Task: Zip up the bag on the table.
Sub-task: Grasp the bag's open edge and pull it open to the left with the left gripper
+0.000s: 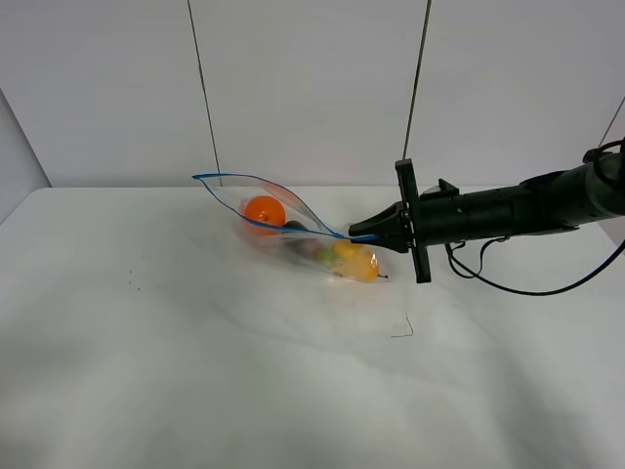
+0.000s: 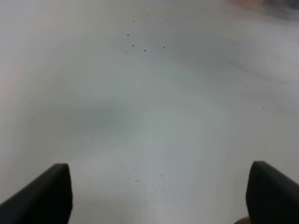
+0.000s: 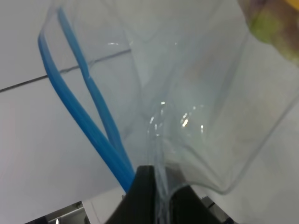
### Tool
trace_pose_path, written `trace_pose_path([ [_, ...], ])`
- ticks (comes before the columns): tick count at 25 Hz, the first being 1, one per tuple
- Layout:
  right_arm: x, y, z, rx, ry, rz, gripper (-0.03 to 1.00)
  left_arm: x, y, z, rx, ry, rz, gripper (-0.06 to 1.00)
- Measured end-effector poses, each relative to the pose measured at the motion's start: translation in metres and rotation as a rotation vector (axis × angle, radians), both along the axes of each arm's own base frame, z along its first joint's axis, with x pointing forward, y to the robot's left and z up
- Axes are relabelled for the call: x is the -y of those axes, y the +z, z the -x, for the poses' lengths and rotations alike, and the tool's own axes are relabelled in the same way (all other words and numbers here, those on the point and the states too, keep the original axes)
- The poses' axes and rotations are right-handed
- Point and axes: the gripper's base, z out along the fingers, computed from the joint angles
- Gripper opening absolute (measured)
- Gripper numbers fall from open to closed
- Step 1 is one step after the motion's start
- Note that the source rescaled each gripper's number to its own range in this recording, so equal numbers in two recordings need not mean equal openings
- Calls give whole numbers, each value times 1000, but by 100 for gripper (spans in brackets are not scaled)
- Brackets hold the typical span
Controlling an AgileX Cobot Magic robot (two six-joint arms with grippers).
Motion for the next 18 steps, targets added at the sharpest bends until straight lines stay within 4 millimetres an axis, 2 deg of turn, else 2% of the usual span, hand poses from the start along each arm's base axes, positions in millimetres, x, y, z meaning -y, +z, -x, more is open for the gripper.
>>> trace_pose_path([
  [6,0,0,-1,0,-8,3,0,0,3,0,3,8,26,100],
  [9,0,0,-1,0,-10,4,0,1,26,-7,-7,64,137,100],
  [12,0,0,-1,0,-10,4,0,2,59,-27,-46,129,252,100],
  [15,0,0,-1,0,-10,4,0,6,88,-57,-111,189,363,100],
  [16,0,0,-1,0,-10,4,0,8,95,-69,-138,207,406,100],
  [17,0,0,-1,0,-10,4,0,8,95,-69,-138,207,406,100],
  [18,0,0,-1,0,-10,4,0,10,99,-81,-169,220,447,100],
])
